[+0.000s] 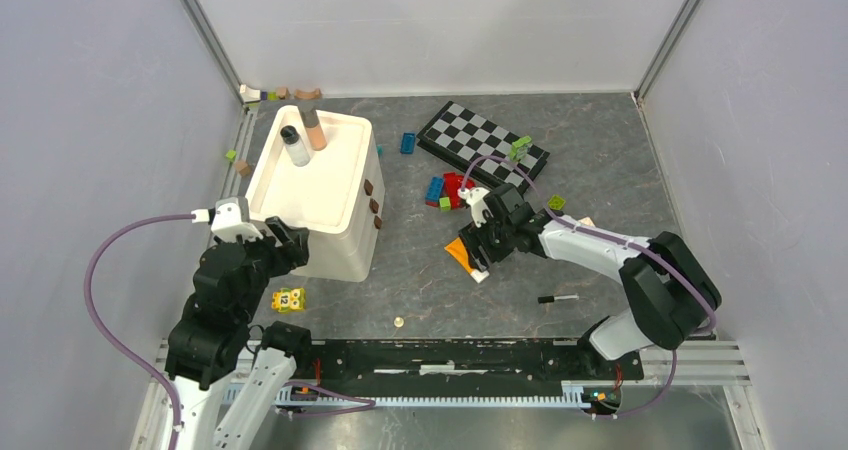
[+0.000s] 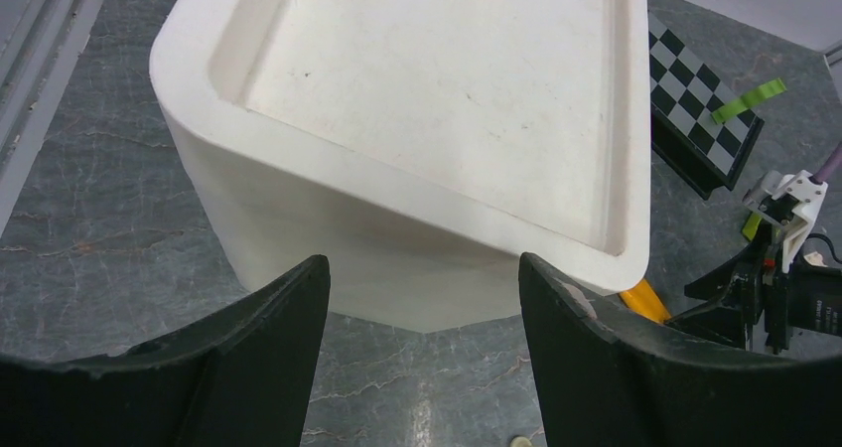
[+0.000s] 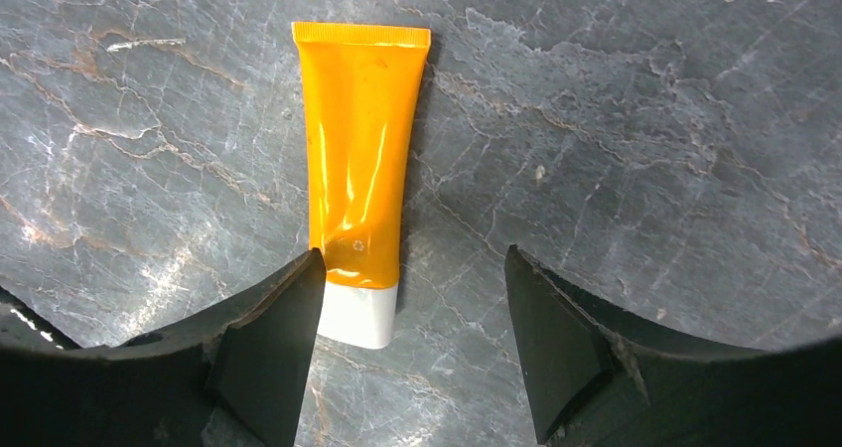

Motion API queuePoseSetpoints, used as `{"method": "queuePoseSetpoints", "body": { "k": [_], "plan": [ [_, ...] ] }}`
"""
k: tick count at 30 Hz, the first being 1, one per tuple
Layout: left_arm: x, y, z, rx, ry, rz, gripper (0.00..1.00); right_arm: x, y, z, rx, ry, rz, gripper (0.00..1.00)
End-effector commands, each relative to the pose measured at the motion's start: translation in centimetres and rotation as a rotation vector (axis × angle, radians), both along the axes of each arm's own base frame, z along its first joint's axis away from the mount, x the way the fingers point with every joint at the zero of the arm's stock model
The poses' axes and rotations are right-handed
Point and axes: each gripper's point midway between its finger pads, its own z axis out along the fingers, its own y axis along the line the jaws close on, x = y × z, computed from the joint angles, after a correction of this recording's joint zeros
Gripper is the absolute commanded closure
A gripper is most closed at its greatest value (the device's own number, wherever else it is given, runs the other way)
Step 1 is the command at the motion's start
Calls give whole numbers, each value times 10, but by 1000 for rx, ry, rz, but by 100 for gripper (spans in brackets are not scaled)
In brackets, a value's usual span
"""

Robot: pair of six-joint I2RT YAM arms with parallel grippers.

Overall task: Organize the makeup
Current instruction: Pick up the makeup from the center of the board.

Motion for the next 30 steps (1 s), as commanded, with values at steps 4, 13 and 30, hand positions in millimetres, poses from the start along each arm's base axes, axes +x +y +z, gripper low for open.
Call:
{"method": "queuePoseSetpoints", "body": {
  "k": [4,13,30],
  "plan": [
    [3,-3,11,-50,-49,3,24,-5,13,-11,59,39,53,32],
    [2,-3,11,-52,-54,6,24,-19,14,-27,68,109,75,44],
    [0,-3,18,-43,-63,-7,24,-21,27,-7,175,60,112,87]
  ]
}}
